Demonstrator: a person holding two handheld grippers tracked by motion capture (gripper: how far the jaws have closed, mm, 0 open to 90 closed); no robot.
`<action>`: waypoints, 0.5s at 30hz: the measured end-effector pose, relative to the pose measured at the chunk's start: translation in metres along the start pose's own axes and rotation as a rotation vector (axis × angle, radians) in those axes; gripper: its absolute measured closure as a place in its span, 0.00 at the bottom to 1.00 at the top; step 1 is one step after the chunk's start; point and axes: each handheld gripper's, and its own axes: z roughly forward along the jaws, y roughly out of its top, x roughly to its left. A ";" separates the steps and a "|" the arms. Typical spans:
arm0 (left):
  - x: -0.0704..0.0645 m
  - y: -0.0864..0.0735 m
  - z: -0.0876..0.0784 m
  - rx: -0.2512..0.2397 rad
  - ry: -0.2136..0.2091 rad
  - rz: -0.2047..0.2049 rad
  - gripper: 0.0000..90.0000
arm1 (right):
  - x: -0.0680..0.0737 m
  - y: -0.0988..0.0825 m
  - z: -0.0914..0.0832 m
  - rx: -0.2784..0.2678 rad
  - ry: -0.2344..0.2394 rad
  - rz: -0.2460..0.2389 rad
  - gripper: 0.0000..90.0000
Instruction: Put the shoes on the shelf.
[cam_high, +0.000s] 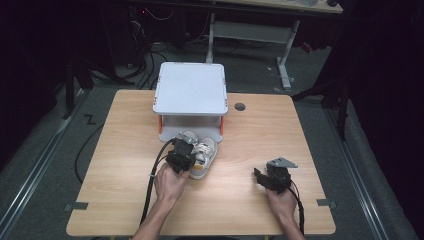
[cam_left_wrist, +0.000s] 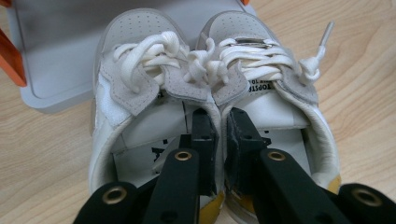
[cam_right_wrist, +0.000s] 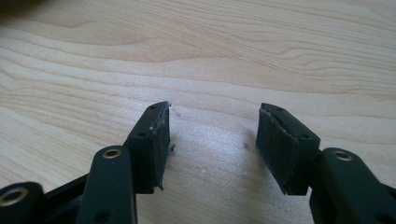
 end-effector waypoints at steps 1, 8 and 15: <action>0.002 0.001 0.000 -0.002 0.002 -0.001 0.92 | 0.000 0.000 0.000 0.000 0.000 0.000 0.50; 0.012 0.010 0.010 -0.029 0.043 0.001 0.92 | 0.000 0.000 0.000 0.000 0.000 0.000 0.50; 0.019 0.023 0.018 -0.048 0.079 0.006 0.92 | 0.000 0.000 0.000 0.000 0.001 0.001 0.50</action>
